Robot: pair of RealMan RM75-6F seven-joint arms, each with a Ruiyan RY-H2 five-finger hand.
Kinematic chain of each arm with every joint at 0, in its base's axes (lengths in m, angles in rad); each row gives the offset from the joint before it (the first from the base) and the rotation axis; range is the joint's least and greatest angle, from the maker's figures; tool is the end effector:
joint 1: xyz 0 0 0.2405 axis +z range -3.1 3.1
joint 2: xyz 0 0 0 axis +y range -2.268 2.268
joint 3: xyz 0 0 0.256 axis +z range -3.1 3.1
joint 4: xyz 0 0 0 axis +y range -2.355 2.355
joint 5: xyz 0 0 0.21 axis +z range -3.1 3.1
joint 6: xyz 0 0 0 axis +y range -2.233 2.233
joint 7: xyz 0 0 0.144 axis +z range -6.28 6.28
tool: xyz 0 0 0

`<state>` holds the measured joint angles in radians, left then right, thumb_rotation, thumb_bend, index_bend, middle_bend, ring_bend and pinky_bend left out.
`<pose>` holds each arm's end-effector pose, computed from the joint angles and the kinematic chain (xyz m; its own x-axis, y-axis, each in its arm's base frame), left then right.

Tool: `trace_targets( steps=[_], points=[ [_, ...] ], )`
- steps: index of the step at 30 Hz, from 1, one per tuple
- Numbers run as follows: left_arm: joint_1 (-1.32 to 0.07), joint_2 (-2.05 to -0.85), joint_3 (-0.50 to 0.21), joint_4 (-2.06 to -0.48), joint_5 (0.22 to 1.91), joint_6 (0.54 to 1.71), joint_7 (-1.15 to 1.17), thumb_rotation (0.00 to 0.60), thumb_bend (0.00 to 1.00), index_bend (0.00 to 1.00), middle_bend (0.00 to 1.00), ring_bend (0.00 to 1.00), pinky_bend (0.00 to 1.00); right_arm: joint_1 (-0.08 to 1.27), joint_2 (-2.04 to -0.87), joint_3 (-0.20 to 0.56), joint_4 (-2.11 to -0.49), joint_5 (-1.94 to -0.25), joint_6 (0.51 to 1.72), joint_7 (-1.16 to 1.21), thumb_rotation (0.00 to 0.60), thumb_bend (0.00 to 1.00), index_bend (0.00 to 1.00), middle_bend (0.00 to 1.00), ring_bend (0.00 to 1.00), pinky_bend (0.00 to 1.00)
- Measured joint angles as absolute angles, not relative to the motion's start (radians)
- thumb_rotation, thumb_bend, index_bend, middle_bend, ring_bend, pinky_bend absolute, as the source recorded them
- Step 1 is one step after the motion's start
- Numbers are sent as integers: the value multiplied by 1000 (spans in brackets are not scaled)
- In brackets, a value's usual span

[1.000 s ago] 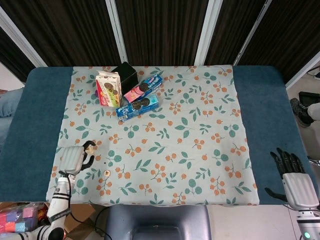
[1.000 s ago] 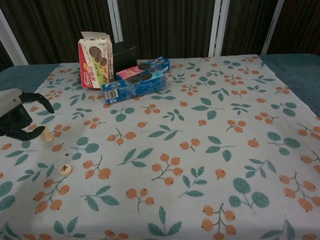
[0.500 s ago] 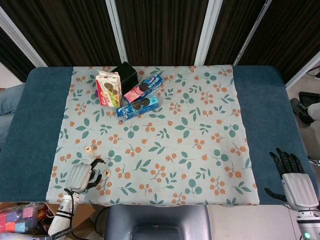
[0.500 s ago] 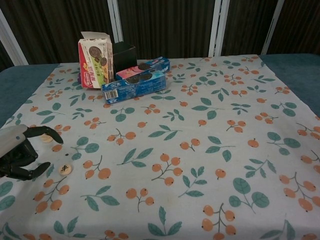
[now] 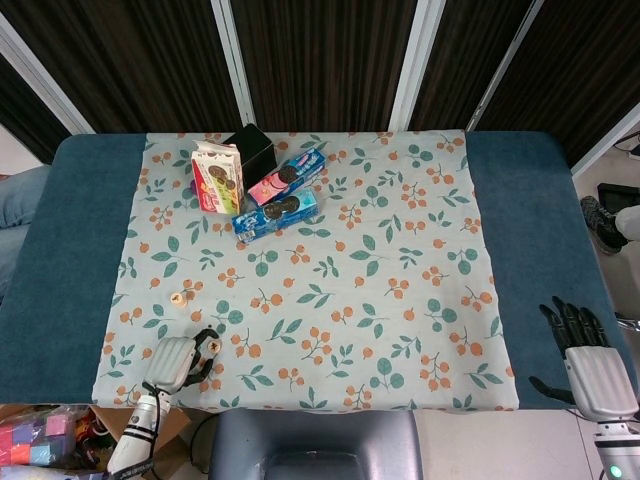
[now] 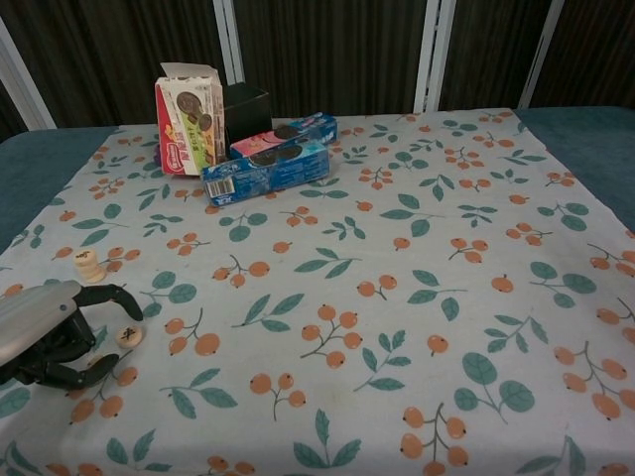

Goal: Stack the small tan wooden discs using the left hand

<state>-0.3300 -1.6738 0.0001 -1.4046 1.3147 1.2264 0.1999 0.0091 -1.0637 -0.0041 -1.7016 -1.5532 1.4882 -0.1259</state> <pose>-0.2463 0.2229 -0.0418 0.2774 0.2966 0.9138 0.9595 -0.1348 -0.2475 -0.3066 -0.1454 0.1589 0.4794 -0.0838 0.8736 -0.8767 -0.0009 0.4810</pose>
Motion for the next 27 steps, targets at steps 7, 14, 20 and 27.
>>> trace_targets(
  steps=[7, 14, 20, 27],
  points=[
    [-328, -1688, -15, -1375, 1306, 1212, 193, 600, 416, 375, 1000, 1000, 1000, 10, -1064, -4, -1702, -1552, 1486, -129, 600, 187, 0, 0, 0, 0],
    [-325, -1691, -20, -1373, 1316, 1211, 190, 600, 417, 388, 1000, 1000, 1000, 9, -1064, -4, -1702, -1553, 1489, -127, 600, 187, 0, 0, 0, 0],
    [-325, -1694, -26, -1372, 1315, 1206, 192, 600, 416, 412, 1000, 1000, 1000, 8, -1063, -3, -1702, -1553, 1491, -124, 600, 186, 0, 0, 0, 0],
    [-323, -1699, -28, -1366, 1318, 1199, 190, 600, 417, 453, 1000, 1000, 1000, 8, -1063, -4, -1701, -1555, 1492, -123, 600, 186, 0, 0, 0, 0]
  ],
)
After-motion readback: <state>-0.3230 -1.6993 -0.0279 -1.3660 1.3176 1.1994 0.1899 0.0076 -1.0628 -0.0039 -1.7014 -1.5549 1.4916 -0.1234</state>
